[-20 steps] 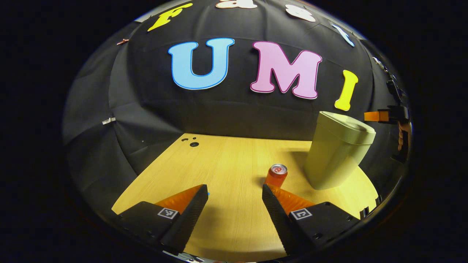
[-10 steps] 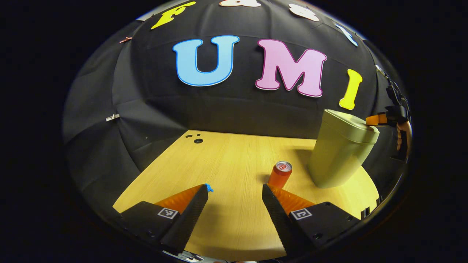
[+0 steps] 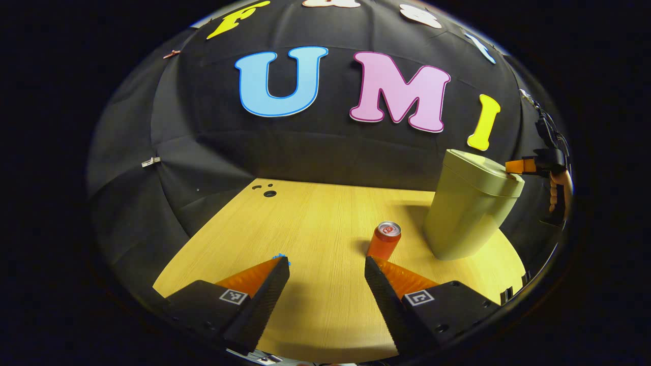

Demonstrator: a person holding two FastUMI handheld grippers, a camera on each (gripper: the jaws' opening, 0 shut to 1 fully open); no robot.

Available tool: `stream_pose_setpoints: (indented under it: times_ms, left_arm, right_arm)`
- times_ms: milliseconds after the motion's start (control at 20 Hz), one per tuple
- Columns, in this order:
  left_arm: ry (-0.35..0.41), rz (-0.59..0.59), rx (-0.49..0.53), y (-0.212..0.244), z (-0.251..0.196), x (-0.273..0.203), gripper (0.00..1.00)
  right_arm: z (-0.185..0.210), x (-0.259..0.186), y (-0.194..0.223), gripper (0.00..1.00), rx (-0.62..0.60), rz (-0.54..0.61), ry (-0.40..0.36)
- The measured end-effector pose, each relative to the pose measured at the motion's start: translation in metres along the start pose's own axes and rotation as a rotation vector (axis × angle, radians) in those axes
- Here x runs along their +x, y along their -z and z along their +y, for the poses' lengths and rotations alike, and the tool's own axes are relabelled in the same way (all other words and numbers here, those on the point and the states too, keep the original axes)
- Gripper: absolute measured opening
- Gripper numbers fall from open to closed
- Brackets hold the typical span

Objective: Press the lid of the desktop garbage bin to open it, pick up the crumpled paper on the desktop and throw it into the bin, then pick up the pop can on the desktop and drop it into the bin, and finally close the garbage bin lid.

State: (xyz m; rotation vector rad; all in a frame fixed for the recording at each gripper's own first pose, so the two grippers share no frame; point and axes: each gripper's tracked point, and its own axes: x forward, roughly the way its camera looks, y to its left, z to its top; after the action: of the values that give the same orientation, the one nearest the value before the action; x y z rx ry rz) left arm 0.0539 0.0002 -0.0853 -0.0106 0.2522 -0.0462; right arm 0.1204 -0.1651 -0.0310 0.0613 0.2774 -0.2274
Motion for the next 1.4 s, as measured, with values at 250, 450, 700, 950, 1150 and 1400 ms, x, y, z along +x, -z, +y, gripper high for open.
stream_pose_setpoints:
  times_ms: [250, 450, 700, 950, 1150, 1400]
  left_arm:
    - [-0.009, -0.022, -0.018, -0.004, 0.013, -0.008, 0.96]
    - [-0.024, -0.027, -0.023, 0.002, 0.032, -0.014, 0.96]
    - [-0.021, -0.033, -0.055, 0.008, 0.058, -0.015, 0.96]
    - [0.004, -0.029, -0.074, 0.016, 0.087, -0.007, 0.96]
    - [0.01, -0.025, -0.07, 0.025, 0.108, 0.003, 0.96]
    - [-0.021, -0.02, -0.032, 0.034, 0.134, 0.016, 0.96]
  right_arm:
    - [0.003, -0.017, -0.012, 0.05, 0.011, -0.04, 0.015]
    - [0.007, -0.039, -0.024, 0.05, 0.043, -0.069, 0.021]
    - [0.007, -0.074, -0.015, 0.05, 0.036, -0.071, 0.052]
    - [0.017, -0.11, 0.002, 0.05, 0.042, -0.045, 0.06]
    - [0.025, -0.134, 0.015, 0.05, 0.029, -0.029, 0.064]
    - [0.034, -0.157, 0.019, 0.05, 0.023, -0.066, 0.06]
